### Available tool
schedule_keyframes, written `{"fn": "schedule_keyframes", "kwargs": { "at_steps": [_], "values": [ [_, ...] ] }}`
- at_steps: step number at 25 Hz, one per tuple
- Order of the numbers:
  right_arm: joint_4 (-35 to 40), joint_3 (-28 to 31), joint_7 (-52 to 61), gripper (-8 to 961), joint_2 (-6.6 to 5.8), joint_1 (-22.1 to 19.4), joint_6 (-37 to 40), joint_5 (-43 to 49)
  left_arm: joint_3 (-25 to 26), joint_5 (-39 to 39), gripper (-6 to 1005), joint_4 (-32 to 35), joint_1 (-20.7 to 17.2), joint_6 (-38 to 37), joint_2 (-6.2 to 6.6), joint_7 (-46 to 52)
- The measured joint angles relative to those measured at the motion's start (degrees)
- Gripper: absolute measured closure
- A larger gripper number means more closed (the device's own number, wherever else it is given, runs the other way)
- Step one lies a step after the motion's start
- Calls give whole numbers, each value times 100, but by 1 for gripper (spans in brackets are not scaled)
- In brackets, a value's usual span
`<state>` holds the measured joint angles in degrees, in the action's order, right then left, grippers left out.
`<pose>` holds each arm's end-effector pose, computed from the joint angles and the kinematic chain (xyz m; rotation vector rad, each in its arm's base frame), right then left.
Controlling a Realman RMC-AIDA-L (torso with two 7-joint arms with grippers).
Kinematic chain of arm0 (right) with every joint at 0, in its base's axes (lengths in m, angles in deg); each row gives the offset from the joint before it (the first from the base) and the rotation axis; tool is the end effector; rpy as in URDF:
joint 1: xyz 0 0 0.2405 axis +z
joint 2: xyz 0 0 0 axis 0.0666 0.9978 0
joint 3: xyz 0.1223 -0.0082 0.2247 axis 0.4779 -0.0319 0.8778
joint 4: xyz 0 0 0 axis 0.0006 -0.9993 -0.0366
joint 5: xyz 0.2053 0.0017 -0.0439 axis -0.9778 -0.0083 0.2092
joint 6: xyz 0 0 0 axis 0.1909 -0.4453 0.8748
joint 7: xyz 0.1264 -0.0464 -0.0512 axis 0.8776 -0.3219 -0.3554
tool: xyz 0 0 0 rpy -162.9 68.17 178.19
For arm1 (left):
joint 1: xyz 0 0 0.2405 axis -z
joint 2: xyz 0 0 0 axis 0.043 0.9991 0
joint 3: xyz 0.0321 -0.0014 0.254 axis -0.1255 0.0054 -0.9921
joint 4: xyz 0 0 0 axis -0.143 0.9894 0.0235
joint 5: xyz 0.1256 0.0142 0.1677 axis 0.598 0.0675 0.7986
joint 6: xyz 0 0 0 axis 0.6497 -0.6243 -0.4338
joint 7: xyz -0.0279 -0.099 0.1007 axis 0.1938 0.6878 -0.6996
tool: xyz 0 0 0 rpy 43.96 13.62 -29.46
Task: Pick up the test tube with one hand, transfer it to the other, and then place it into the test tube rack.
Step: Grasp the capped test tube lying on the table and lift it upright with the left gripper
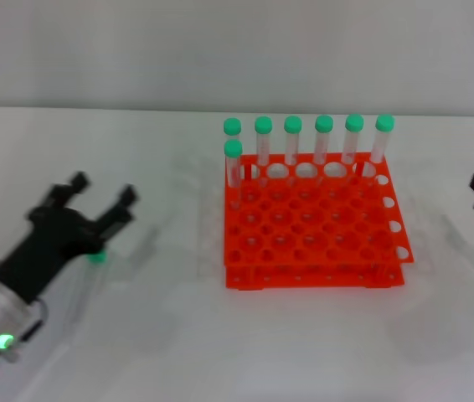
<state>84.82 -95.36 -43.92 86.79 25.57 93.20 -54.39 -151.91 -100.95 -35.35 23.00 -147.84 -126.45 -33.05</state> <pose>0.3240 0.3241 0.0077 -1.8438 0.3408 0.7484 -0.3260 0.2996 -0.0157 -1.9022 -0.6772 -0.9668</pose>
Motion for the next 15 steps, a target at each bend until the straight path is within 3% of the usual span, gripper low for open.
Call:
{"fn": "schedule_keyframes", "kwargs": {
  "at_steps": [5, 10, 15],
  "values": [
    [168, -411, 20, 123, 51, 251, -13, -1, 19, -18, 107, 873, 69, 474, -24, -677],
    [322, -350, -267, 123, 66, 587, -45, -341, -7, 21, 107, 896, 536, 537, 12, -608],
    [598, -467, -174, 123, 74, 1266, -698, -731, 38, -37, 107, 833, 538, 326, 17, -368]
  ]
}}
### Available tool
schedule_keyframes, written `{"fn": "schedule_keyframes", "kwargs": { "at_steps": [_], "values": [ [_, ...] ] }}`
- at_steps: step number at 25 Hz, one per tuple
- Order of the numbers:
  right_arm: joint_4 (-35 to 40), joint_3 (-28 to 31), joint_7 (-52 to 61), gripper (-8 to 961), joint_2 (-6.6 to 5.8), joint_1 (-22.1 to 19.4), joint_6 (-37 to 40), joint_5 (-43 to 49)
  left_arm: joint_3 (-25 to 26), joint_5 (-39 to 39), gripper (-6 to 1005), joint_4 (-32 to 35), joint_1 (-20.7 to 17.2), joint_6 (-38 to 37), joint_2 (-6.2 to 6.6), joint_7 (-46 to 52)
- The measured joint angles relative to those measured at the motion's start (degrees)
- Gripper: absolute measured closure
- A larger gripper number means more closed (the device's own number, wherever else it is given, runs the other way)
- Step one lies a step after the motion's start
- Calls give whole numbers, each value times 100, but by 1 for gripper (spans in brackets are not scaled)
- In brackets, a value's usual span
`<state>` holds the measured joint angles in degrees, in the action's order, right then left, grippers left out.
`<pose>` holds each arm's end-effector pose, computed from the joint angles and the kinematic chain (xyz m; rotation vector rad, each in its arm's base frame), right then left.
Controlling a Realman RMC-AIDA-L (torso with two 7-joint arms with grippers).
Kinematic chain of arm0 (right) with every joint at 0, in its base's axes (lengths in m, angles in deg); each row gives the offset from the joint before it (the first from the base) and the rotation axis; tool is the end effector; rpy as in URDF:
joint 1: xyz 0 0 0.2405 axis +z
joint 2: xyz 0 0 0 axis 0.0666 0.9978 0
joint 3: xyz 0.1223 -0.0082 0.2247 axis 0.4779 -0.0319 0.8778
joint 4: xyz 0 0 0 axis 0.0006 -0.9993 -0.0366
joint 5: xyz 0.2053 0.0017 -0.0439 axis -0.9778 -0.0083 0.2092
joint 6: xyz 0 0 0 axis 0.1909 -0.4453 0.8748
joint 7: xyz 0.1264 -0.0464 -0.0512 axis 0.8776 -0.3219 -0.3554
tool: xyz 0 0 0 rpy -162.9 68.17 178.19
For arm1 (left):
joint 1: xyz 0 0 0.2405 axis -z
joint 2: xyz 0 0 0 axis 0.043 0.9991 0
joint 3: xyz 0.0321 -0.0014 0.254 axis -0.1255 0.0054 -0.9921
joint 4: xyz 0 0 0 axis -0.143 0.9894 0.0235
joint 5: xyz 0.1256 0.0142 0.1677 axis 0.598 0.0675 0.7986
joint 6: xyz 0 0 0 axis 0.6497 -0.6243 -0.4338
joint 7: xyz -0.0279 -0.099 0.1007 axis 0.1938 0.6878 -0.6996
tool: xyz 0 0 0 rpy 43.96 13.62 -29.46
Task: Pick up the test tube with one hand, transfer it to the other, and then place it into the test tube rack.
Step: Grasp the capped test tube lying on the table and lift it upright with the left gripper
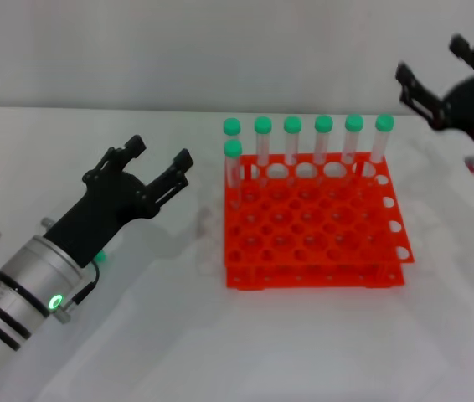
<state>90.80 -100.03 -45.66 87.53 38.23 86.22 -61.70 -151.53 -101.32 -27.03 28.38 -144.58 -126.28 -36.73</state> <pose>0.2281 0.4020 0.0044 -1.8616 0.1617 0.8926 -0.2779 0.3286 -0.0400 -1.9515 -0.6353 -1.0797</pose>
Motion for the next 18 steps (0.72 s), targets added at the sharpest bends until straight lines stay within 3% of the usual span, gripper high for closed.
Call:
{"fn": "schedule_keyframes", "kwargs": {
  "at_steps": [4, 7, 11, 18],
  "values": [
    [-118, 65, 202, 123, -17, 430, -355, -199, 6, -41, 107, -11, -69, -39, 2, 241],
    [-84, 61, 127, 123, -32, 500, -389, -234, -36, -19, 107, 0, -162, -225, 6, 251],
    [27, 31, 31, 123, -48, 261, -265, -219, -56, 194, 107, -44, -348, -342, 9, 249],
    [756, 28, 30, 123, -107, -558, -43, -14, 0, 208, 106, -174, -603, -649, 14, 346]
  ]
}}
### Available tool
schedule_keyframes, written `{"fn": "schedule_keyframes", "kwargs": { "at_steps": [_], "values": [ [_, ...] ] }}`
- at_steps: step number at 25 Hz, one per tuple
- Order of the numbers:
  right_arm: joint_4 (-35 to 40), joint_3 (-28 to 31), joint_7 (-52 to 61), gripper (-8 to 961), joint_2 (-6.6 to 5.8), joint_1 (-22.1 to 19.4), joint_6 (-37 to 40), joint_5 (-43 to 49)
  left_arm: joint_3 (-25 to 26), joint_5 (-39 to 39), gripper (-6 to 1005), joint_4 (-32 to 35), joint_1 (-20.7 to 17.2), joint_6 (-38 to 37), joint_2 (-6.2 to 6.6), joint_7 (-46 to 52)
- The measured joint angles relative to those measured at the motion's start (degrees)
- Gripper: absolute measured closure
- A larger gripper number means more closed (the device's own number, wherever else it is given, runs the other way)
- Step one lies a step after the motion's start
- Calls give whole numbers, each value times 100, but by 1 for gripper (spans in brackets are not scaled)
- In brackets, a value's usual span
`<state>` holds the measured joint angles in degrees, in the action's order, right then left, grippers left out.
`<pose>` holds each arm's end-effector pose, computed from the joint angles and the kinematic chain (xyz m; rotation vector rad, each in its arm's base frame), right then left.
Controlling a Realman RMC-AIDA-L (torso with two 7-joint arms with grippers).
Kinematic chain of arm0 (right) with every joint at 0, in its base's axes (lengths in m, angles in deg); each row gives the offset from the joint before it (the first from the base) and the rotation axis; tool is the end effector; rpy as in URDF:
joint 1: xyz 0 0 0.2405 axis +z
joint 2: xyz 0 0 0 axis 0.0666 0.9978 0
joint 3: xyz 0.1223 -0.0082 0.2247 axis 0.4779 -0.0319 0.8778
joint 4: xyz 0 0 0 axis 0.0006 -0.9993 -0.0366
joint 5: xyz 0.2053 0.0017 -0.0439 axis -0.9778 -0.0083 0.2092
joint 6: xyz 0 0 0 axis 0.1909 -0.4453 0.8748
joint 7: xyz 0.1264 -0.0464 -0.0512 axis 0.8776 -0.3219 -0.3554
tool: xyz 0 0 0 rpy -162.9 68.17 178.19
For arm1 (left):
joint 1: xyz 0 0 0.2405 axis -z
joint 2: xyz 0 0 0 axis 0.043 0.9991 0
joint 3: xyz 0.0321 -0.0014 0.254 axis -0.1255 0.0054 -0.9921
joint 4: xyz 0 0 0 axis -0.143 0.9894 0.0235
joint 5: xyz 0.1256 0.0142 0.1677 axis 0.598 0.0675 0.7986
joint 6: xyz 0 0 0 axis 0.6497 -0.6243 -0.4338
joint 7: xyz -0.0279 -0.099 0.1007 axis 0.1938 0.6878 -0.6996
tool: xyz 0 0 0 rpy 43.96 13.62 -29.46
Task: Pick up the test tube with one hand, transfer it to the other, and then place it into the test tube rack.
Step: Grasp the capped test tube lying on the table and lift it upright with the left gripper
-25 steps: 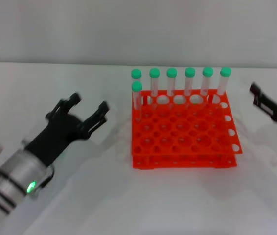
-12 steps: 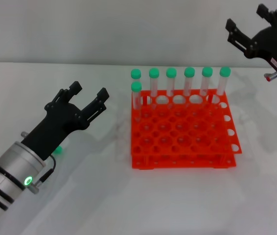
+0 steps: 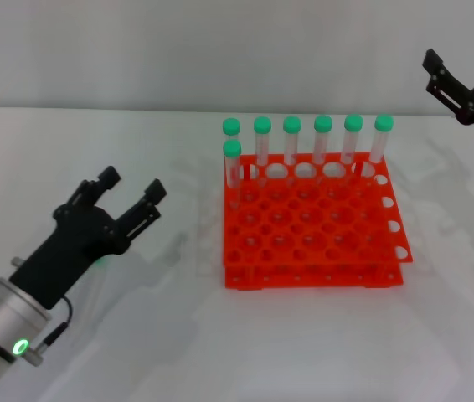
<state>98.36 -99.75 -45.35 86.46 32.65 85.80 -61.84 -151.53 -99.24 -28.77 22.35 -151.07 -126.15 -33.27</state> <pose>0.2342 0.3916 0.0229 -1.8029 0.1467 0.9246 -0.3018 0.2919 -0.0312 -1.9237 -0.6916 -1.1278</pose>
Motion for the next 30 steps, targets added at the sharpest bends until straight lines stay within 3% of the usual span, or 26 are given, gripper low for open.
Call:
{"fn": "schedule_keyframes", "kwargs": {
  "at_steps": [19, 24, 30],
  "values": [
    [-201, -36, -44, 124, 33, 15, -16, 2, -10, -423, 106, -531, 212, -86, 2, 167],
    [-280, 41, -52, 124, 28, -109, -36, -40, -62, -164, 106, -1335, 380, -191, 25, 1404],
    [-460, 142, -51, 124, 44, -104, -39, -50, -70, 881, 106, -2965, 771, -432, 27, 3585]
  ]
}}
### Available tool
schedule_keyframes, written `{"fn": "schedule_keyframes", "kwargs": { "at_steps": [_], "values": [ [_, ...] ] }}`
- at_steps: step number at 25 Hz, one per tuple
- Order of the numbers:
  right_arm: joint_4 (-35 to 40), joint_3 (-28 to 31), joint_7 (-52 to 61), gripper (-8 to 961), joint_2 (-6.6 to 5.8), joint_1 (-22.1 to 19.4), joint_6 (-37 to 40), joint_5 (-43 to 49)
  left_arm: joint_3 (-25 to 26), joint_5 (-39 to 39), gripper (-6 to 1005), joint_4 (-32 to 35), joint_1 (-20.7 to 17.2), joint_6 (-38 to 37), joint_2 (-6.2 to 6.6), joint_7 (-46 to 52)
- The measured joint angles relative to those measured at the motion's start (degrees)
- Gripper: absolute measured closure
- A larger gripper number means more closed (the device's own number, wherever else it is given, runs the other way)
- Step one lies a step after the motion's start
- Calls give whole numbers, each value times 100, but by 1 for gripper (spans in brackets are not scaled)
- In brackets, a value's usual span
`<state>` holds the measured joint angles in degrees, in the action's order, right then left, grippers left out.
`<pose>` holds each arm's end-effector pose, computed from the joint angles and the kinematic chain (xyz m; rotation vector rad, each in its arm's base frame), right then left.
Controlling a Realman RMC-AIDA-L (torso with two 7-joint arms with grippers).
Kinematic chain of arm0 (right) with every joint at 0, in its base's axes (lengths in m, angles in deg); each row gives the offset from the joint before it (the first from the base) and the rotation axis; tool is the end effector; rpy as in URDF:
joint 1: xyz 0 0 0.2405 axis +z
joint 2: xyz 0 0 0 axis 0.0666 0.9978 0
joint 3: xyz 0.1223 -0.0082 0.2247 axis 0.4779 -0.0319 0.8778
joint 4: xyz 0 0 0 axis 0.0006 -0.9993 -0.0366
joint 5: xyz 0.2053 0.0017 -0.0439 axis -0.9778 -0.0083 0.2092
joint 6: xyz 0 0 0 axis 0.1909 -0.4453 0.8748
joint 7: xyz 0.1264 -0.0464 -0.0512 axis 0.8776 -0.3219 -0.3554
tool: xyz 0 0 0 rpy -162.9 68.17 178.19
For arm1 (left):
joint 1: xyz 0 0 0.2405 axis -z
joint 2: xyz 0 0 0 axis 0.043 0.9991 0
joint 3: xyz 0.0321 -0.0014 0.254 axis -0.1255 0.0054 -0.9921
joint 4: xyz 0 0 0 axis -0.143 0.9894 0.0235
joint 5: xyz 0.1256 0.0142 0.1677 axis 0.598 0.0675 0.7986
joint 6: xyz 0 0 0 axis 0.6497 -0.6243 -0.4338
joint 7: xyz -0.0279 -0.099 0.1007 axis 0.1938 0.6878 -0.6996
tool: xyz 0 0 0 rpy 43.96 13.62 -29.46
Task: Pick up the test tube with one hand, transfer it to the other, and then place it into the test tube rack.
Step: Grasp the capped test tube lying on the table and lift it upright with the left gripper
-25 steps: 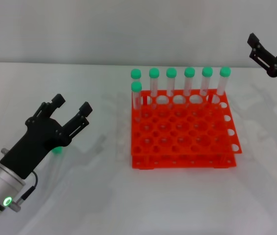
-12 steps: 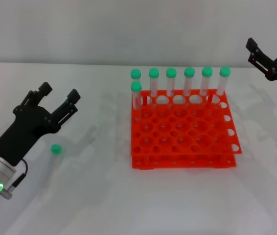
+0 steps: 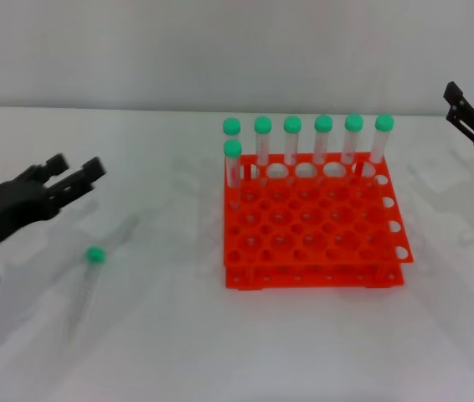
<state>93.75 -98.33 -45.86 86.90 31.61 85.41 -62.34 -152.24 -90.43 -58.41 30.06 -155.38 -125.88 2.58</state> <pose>0.2652 0.3823 0.0189 -1.7839 0.2402 0.8396 -0.3297 0.3235 0.0444 -2.0244 -0.9743 -1.0128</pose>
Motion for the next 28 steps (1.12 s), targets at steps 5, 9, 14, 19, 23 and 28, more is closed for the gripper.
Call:
{"fn": "schedule_keyframes", "kwargs": {
  "at_steps": [5, 9, 14, 19, 23, 28],
  "values": [
    [-13, 61, 3, 124, 0, -118, 2, -7, -3, 1023, 107, -1495, 369, -476, -4, 1742],
    [-32, 85, 2, 124, -2, -282, 20, -79, -3, 1914, 107, -2806, 765, -1175, 6, 2825],
    [-162, 87, -5, 124, -2, -346, 57, -132, -12, 2971, 108, -4007, 1213, -1830, 88, 3704],
    [-250, 87, -10, 124, 2, -370, 59, -152, -16, 4724, 108, -4204, 1866, -1975, 261, 4058],
    [-337, 86, -10, 123, 12, -383, 60, -199, -18, 5576, 109, -4148, 2233, -1885, 267, 4096],
    [-389, 86, -10, 124, 15, -373, 71, -248, -23, 5910, 109, -3487, 2433, -1552, 284, 4169]
  ]
}}
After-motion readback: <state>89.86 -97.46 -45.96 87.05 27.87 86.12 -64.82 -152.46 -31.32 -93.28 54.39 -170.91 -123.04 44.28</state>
